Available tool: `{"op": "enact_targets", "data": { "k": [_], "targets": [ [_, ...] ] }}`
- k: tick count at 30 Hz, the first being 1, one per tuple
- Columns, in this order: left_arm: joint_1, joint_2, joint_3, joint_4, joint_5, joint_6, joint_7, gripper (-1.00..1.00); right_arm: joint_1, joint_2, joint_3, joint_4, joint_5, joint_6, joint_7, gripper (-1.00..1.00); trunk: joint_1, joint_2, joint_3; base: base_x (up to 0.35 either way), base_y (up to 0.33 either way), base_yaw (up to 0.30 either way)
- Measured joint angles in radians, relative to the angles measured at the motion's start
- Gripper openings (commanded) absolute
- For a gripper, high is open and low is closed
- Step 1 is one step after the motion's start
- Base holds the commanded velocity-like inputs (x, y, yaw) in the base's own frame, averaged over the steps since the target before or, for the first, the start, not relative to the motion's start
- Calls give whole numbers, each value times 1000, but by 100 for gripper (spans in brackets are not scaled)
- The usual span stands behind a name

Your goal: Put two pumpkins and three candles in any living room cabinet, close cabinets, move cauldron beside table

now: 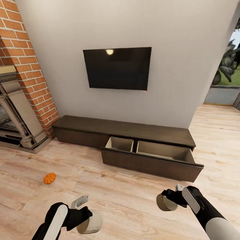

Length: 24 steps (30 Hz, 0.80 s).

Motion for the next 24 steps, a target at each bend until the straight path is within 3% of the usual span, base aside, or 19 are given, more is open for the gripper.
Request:
{"op": "enact_targets", "data": {
  "k": [24],
  "targets": [
    [0, 0, -1, 0, 1, 0, 0, -100, 0, 0, 0, 0, 0, 0, 0, -100, -92, 168, 75, 0, 0, -280]
  ]
}}
